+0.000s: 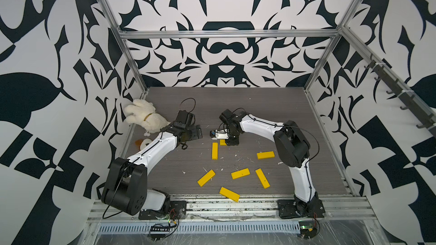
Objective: Assemble the number 8 with building blocks
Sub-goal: Assemble the building block at the center of the board.
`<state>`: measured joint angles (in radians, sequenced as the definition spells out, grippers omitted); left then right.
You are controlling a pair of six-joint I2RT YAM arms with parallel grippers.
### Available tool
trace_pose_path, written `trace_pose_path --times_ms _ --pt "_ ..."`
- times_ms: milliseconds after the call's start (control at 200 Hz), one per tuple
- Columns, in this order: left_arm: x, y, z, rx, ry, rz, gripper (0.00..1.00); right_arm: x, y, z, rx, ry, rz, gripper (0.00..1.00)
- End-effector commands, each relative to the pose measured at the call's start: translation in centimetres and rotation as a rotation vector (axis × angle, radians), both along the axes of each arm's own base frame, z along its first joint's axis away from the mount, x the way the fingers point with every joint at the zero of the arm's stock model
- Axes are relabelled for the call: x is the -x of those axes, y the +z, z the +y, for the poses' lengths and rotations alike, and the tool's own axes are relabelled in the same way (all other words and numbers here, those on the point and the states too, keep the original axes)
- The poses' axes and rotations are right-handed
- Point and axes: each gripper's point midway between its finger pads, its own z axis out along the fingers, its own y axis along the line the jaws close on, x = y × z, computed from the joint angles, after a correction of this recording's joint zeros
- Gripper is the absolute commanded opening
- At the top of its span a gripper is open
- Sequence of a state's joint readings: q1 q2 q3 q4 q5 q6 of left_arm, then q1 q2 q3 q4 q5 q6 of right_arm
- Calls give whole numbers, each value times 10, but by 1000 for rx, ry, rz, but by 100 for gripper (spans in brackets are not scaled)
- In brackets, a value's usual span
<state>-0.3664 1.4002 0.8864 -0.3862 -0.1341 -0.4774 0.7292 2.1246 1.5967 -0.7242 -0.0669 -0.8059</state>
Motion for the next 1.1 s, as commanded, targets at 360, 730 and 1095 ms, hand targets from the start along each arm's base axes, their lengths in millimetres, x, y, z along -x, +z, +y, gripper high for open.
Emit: trace_pose_path --times_ms 360,730,1095 --pt "1 9 9 9 11 -25 94 13 -3 5 51 12 37 1" --pt "-2 15 11 9 14 -46 94 15 1 11 32 5 24 0" --pt "0 17 12 9 19 -53 94 19 10 9 22 2 10 0"
